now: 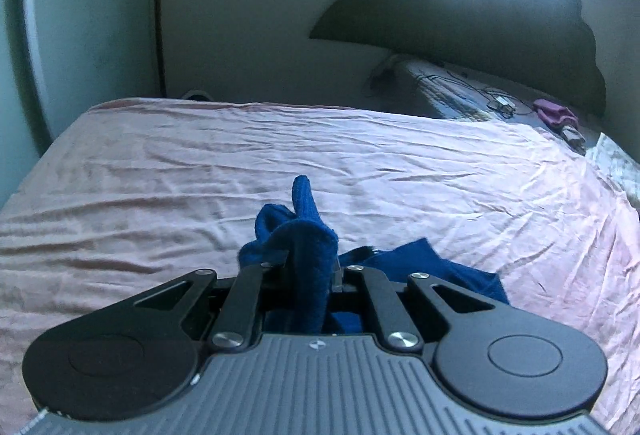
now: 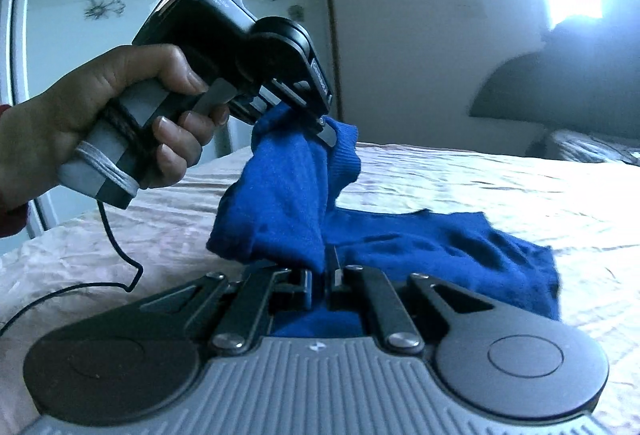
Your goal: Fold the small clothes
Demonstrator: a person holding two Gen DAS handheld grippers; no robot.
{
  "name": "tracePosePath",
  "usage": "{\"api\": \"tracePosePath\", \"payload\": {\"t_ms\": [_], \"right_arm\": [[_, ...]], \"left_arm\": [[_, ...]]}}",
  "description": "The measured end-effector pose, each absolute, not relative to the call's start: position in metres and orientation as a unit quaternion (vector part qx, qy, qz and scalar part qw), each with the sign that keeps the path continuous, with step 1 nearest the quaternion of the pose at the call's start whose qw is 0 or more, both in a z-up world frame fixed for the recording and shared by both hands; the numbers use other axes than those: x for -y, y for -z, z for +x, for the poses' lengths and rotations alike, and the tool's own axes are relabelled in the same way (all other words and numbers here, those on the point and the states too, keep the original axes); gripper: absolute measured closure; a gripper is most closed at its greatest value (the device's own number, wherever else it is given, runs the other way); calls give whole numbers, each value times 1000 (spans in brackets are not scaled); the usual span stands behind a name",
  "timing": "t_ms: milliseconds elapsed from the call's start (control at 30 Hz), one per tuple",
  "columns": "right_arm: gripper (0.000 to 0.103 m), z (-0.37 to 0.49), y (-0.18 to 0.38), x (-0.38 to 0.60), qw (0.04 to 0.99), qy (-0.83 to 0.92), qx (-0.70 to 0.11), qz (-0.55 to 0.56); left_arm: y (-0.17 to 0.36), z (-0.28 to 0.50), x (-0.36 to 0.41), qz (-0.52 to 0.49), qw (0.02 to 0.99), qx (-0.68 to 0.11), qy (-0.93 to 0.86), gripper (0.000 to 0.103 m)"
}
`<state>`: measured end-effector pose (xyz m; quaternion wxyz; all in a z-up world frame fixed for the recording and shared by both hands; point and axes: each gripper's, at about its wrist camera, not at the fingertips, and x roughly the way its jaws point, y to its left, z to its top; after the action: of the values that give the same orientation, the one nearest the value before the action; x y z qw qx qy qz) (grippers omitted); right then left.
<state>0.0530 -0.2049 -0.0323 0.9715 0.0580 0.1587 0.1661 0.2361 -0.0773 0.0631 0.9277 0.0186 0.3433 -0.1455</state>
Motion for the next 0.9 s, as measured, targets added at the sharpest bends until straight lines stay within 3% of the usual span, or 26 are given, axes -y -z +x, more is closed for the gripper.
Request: {"api": "tracePosePath", "payload": {"t_ms": [400,900], "right_arm": [[98,41,50,258,971,-119,-176,108],[98,26,74,300,959,-96,-209,167]], "left_arm": [[-43,230,175,81,922,-336,172,93],[-2,223,240,127,910,-345,191,93]]}}
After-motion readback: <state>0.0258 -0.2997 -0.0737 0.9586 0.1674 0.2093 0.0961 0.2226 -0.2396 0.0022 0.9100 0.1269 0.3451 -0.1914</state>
